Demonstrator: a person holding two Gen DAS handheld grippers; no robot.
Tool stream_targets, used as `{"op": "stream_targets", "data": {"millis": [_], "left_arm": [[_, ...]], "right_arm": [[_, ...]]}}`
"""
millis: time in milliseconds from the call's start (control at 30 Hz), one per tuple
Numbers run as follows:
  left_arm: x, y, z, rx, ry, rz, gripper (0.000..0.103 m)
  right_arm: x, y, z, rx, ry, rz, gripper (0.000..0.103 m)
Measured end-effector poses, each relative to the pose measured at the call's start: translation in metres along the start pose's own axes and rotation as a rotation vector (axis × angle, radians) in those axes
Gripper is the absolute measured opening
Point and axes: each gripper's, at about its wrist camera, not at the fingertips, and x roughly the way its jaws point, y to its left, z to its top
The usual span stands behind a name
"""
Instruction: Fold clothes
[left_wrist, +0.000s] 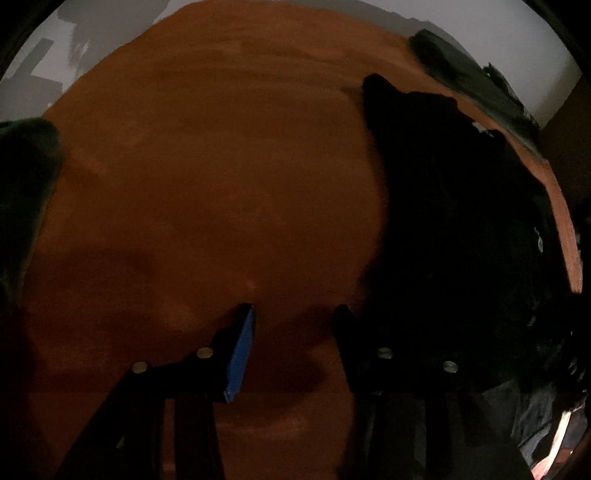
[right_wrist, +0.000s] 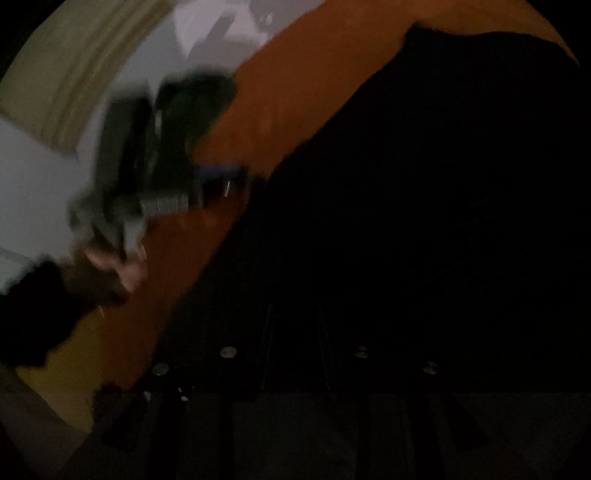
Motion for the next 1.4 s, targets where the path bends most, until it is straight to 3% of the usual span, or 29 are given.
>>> {"op": "stream_targets", "data": {"millis": [133,200,333,500,533,567,600,633,733,867,967,1033,1133,1200,1400], "left_arm": [[-0.017,-0.004,0.009,-0.063,-0.03,-0.079,0.046],[-0.019,-0.016,0.019,-0.06,-0.033,-0.134,0.047],[-0.005,-0.046,0.034,0.009,-0.028,-0.129,0.047],[0.015,-0.059,0.033,0.025,0.001,-0.109,0.047],[0.016,-0.06,0.031,0.036,-0.008,-0.104,0.047],[0.018,-0.062,0.029,0.046,-0.017,-0.098,0.047],[0.019,-0.063,0.027,0.057,-0.025,-0.092,0.047],[0.02,-0.064,0.024,0.068,-0.034,-0.087,0.047],[0.025,-0.067,0.018,0.1,-0.061,-0.07,0.057],[0.031,-0.074,0.011,0.162,-0.103,-0.029,0.059],[0.029,-0.071,0.01,0.176,-0.106,-0.037,0.059],[0.027,-0.068,0.01,0.182,-0.105,-0.047,0.059],[0.019,-0.063,0.012,0.172,-0.101,-0.037,0.059],[0.015,-0.063,0.016,0.181,-0.113,-0.027,0.06],[0.003,-0.061,0.04,0.193,-0.134,-0.028,0.06]], "right_arm": [[-0.057,-0.056,0.033,0.134,-0.184,-0.137,0.024],[-0.066,-0.084,0.05,0.198,-0.223,-0.169,0.024],[-0.048,-0.117,0.073,0.232,-0.192,-0.187,0.026],[-0.009,-0.097,0.087,0.157,-0.127,-0.16,0.026],[-0.004,-0.094,0.091,0.125,-0.127,-0.2,0.025],[-0.005,-0.092,0.093,0.11,-0.135,-0.248,0.022],[-0.006,-0.09,0.095,0.104,-0.145,-0.293,0.002],[-0.008,-0.09,0.097,0.116,-0.171,-0.296,0.003],[-0.013,-0.092,0.099,0.174,-0.269,-0.256,0.003],[0.008,-0.117,0.099,0.221,-0.189,-0.252,0.003],[0.008,-0.131,0.096,0.291,-0.197,-0.184,0.003],[0.001,-0.134,0.095,0.314,-0.209,-0.194,0.006],[-0.017,-0.111,0.092,0.255,-0.275,-0.282,0.009],[-0.023,-0.09,0.09,0.198,-0.305,-0.27,0.009],[-0.01,-0.027,0.048,0.162,-0.265,-0.08,0.009]]}}
